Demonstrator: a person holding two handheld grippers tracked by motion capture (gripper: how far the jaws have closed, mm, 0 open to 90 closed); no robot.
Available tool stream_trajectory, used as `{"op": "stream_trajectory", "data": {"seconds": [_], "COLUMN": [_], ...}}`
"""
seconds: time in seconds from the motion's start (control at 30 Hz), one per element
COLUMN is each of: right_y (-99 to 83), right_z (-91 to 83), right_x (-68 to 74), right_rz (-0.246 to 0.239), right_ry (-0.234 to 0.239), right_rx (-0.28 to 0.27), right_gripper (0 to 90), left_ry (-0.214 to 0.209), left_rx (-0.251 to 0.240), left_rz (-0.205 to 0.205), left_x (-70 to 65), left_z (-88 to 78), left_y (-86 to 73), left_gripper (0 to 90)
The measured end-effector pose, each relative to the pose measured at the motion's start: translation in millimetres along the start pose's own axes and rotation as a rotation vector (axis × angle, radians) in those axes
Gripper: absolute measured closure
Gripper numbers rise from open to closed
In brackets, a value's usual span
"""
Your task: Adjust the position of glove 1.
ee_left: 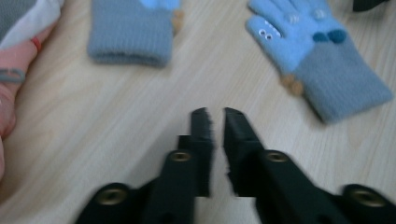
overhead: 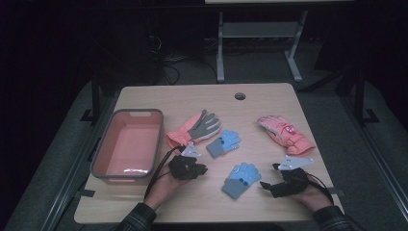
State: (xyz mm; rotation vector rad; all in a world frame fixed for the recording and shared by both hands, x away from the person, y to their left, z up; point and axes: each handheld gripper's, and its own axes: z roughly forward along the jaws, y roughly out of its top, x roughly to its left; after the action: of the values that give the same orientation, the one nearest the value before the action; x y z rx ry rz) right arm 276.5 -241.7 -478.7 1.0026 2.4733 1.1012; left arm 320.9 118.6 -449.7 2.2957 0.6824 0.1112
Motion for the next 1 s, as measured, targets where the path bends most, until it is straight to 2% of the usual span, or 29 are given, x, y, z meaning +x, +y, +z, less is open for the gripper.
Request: {"op": "stream_trajectory", "data": {"seconds": [0.07, 0.2, 0.23, 0.4, 0.53, 0.63, 0.83, 1.0], "right_y": [-1.3, -1.5, -1.6, -2.0, -2.0, -2.0, -2.0, -2.0], "right_z": [1.2, 1.1, 1.2, 1.9, 2.1, 2.2, 2.2, 2.2], "right_x": [-1.0, -1.7, -1.7, -1.5, -1.2, -1.2, -1.2, -1.1], "right_rz": [0.001, 0.009, 0.007, 0.002, 0.001, -0.008, -0.007, -0.006], "right_ry": [0.0, 0.011, 0.009, 0.004, 0.002, -0.002, -0.002, -0.003], "right_rx": [0.008, 0.01, 0.01, 0.006, 0.007, 0.01, 0.009, 0.009], "right_gripper": [13.5, 13.4, 13.4, 13.1, 13.0, 12.8, 12.9, 13.2], "left_ry": [0.014, 0.029, 0.037, 0.057, 0.09, 0.097, 0.119, 0.109], "left_rx": [0.003, -0.001, 0.008, -0.006, -0.007, -0.014, -0.004, 0.013], "left_rz": [0.008, 0.011, 0.028, 0.029, 0.045, 0.035, 0.048, 0.015], "left_x": [1.2, 5.1, 7.7, 16.8, 24.8, 31.8, 38.4, 42.7], "left_z": [1.2, 5.2, 7.4, 14.3, 22.9, 33.5, 52.4, 62.8], "left_y": [6.4, 15.7, 20.0, 33.1, 45.9, 54.5, 64.7, 63.1], "left_gripper": [89.4, 89.5, 89.5, 89.5, 89.5, 89.5, 89.5, 89.6]}}
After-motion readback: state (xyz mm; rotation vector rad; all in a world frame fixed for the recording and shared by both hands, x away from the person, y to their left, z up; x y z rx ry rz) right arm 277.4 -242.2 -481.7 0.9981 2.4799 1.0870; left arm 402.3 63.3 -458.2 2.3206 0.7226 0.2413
